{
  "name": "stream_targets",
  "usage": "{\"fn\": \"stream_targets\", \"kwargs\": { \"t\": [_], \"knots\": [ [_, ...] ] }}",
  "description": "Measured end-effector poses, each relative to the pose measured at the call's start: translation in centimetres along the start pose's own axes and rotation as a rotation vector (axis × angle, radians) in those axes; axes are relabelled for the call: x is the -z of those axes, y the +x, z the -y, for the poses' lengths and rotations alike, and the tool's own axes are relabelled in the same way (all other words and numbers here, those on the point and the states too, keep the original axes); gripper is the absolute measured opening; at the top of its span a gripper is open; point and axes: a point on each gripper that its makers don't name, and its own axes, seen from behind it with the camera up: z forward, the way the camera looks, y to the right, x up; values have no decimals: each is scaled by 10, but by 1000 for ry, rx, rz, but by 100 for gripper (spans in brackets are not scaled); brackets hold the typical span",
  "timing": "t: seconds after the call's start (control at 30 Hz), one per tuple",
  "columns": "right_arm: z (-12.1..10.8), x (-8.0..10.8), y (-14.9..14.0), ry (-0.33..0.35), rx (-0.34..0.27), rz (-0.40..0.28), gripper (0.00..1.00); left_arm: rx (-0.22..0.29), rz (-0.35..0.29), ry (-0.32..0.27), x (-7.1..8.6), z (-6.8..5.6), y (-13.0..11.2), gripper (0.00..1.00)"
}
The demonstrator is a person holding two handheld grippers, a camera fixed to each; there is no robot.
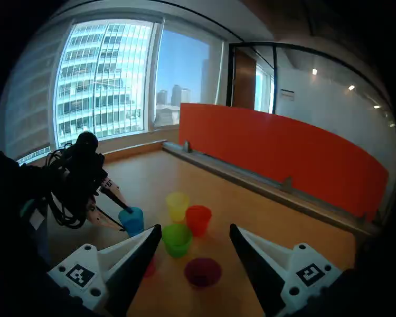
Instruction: Pour water
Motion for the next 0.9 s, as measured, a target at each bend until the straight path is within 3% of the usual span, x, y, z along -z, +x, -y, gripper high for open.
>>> {"fn": "stream_targets", "kwargs": {
  "t": [0.4, 0.9],
  "knots": [
    [-2, -2, -6, 0, -9, 4, 100, -7, 2, -5, -11, -1, 6, 85],
    [-5, -6, -7, -1, -10, 8, 100, 21, -9, -18, -18, -1, 10, 85]
  ]
}}
